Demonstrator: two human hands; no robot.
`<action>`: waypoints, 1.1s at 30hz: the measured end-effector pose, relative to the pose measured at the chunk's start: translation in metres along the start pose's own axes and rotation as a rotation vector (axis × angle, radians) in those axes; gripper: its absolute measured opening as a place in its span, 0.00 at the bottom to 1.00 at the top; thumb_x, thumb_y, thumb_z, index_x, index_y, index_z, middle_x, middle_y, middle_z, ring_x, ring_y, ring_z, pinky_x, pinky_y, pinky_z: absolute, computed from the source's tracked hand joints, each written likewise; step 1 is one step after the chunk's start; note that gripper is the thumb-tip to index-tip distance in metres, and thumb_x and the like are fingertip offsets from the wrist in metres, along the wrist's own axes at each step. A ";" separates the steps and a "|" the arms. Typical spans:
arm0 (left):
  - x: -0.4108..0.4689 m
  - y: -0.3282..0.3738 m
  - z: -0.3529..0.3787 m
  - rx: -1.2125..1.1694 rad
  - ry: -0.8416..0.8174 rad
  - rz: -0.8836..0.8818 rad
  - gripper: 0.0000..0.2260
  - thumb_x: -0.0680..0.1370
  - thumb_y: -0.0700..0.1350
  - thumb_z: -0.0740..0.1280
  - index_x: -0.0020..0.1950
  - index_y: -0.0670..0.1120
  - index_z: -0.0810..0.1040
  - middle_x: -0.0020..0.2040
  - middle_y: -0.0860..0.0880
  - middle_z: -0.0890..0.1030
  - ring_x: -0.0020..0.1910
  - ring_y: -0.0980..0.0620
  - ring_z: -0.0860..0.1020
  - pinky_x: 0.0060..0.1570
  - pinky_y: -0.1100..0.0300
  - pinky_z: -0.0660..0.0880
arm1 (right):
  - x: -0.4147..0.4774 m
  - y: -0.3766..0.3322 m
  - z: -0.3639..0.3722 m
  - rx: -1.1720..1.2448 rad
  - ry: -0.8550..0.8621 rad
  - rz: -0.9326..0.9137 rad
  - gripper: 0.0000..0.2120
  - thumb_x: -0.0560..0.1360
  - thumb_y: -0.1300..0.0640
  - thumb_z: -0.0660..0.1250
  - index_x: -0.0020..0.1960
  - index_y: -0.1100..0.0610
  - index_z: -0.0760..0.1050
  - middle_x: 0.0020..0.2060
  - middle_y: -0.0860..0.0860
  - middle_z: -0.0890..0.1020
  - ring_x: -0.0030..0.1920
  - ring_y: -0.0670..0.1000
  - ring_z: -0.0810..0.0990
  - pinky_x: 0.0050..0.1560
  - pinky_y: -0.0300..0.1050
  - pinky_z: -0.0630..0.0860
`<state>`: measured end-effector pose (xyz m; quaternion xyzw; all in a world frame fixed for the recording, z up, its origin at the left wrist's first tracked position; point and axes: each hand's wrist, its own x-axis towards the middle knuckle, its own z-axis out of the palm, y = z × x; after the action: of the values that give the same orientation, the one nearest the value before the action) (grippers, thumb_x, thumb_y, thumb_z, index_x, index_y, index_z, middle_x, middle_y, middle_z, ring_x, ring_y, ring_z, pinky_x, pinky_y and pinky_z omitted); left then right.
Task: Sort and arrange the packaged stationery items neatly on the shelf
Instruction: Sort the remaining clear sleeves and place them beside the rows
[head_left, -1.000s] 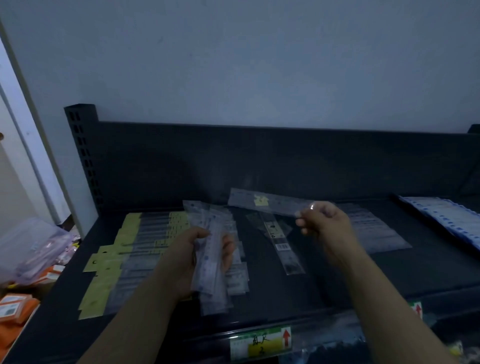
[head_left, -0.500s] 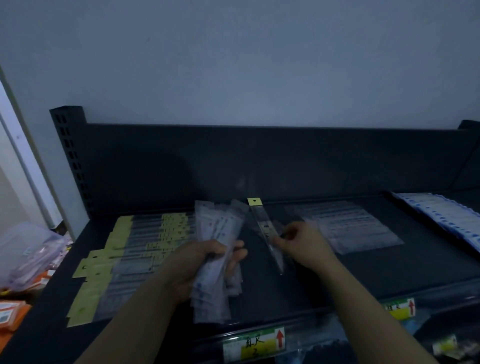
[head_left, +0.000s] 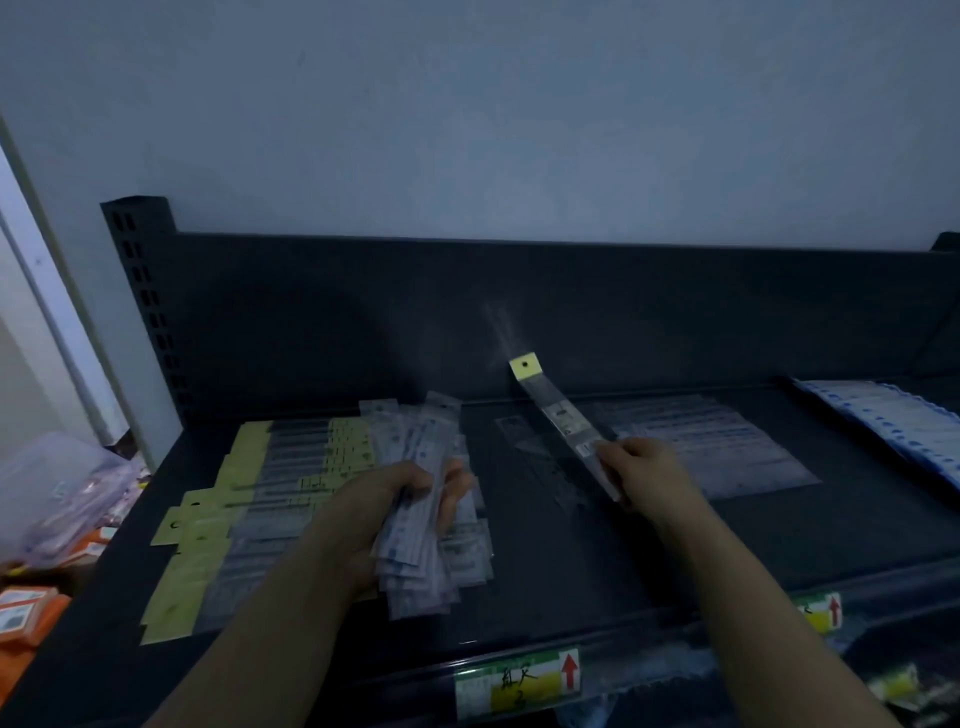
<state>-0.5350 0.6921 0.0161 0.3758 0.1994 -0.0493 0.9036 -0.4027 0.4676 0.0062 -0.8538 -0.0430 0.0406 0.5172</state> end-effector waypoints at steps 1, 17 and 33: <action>0.001 0.001 -0.001 0.006 -0.010 0.011 0.11 0.74 0.31 0.58 0.50 0.33 0.79 0.44 0.38 0.84 0.43 0.45 0.81 0.36 0.58 0.80 | -0.003 -0.002 0.001 0.073 -0.020 0.020 0.14 0.78 0.53 0.64 0.36 0.60 0.72 0.26 0.55 0.71 0.26 0.50 0.69 0.25 0.39 0.65; 0.002 0.000 -0.003 -0.026 -0.026 0.036 0.13 0.76 0.32 0.55 0.53 0.33 0.77 0.41 0.39 0.83 0.35 0.47 0.83 0.30 0.60 0.80 | 0.005 0.010 0.015 -0.208 0.301 -0.336 0.13 0.78 0.47 0.61 0.48 0.57 0.75 0.43 0.52 0.78 0.45 0.52 0.77 0.46 0.45 0.72; -0.001 -0.002 -0.002 0.061 -0.022 0.066 0.12 0.75 0.31 0.55 0.49 0.33 0.77 0.37 0.39 0.83 0.40 0.45 0.76 0.28 0.62 0.77 | 0.000 -0.027 0.014 -0.581 -0.288 0.141 0.22 0.64 0.50 0.78 0.51 0.61 0.76 0.46 0.55 0.81 0.45 0.53 0.80 0.44 0.41 0.76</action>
<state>-0.5373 0.6917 0.0136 0.4088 0.1756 -0.0297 0.8951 -0.4052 0.4921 0.0241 -0.9519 -0.0664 0.1828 0.2368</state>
